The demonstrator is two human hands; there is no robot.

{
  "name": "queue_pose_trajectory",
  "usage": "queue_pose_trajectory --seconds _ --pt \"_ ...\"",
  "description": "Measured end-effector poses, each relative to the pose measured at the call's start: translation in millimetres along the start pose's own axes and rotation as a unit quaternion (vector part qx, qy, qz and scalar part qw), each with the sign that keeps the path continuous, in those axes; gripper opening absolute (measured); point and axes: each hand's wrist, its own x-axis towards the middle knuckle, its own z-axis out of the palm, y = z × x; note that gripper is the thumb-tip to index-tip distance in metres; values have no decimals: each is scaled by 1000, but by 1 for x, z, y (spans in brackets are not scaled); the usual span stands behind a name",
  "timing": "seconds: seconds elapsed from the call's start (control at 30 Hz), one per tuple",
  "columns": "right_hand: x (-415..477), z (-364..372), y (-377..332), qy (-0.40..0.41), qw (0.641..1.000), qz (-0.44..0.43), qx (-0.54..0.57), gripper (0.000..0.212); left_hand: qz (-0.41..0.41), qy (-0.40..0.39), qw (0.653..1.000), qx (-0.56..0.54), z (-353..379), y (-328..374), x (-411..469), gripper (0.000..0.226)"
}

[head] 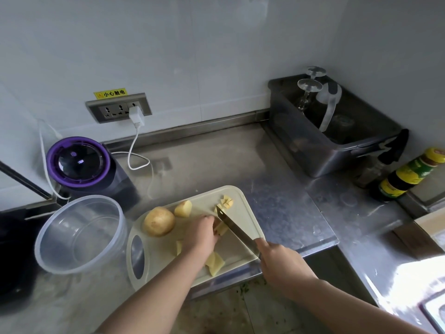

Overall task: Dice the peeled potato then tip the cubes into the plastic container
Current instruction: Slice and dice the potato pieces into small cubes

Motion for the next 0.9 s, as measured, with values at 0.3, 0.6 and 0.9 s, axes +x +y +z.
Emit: queue_pose_trajectory --seconds 0.3,0.6,0.9 --pt "-6 -15 -4 7 1000 6 3 27 -25 0 998 -50 -2 -1 -6 37" --pt "-12 -6 -11 -12 1000 -6 -27 31 -18 52 997 50 -8 2 -15 25" --pt "-9 -6 -17 -59 996 -14 -64 40 -21 35 997 65 -6 5 -12 19"
